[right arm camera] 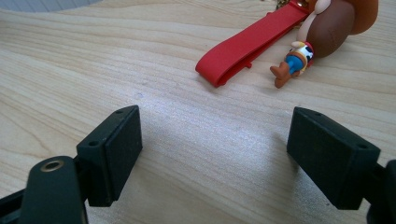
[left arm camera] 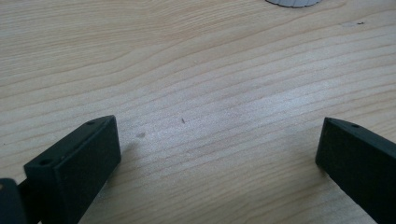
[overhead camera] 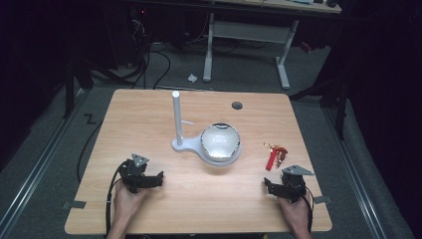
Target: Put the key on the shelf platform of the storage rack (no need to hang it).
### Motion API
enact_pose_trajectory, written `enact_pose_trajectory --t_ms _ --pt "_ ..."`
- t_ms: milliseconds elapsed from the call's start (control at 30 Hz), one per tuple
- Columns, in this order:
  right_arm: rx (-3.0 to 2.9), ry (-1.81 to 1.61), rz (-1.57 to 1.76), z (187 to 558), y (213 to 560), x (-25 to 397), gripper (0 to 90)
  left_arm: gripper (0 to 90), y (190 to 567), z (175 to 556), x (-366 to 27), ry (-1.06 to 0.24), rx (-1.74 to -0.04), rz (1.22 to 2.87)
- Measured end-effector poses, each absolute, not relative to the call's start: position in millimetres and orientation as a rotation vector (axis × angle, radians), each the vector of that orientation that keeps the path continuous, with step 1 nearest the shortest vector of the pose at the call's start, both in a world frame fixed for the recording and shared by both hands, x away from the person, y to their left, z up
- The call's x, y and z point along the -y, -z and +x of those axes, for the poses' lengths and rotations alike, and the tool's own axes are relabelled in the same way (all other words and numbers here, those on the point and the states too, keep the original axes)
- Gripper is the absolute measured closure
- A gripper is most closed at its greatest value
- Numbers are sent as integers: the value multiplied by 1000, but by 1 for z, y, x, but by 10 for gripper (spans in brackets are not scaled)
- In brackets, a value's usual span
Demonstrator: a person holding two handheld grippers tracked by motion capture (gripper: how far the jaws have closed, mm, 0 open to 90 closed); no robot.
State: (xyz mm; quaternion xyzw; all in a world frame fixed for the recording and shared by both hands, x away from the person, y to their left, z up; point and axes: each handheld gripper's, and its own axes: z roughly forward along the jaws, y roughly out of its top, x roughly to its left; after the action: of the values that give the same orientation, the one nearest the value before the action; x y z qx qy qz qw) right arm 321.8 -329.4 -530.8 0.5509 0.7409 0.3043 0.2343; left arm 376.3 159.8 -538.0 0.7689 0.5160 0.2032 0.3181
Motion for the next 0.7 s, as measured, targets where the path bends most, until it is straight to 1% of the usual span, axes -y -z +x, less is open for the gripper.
enact_pose_trajectory --t_ms 433,500,600,700 --pt "-2026 -832 1519 322 531 329 188 37 538 373 -165 -521 -1286 2049" --pt "-2026 -831 1520 322 531 329 187 62 537 372 -165 -514 -1256 2054" --pt "-2025 -830 1522 322 531 329 181 128 537 370 -164 -508 -1215 2058" --pt "-2026 -827 1525 322 530 329 184 136 537 370 -164 -508 -1211 2059"
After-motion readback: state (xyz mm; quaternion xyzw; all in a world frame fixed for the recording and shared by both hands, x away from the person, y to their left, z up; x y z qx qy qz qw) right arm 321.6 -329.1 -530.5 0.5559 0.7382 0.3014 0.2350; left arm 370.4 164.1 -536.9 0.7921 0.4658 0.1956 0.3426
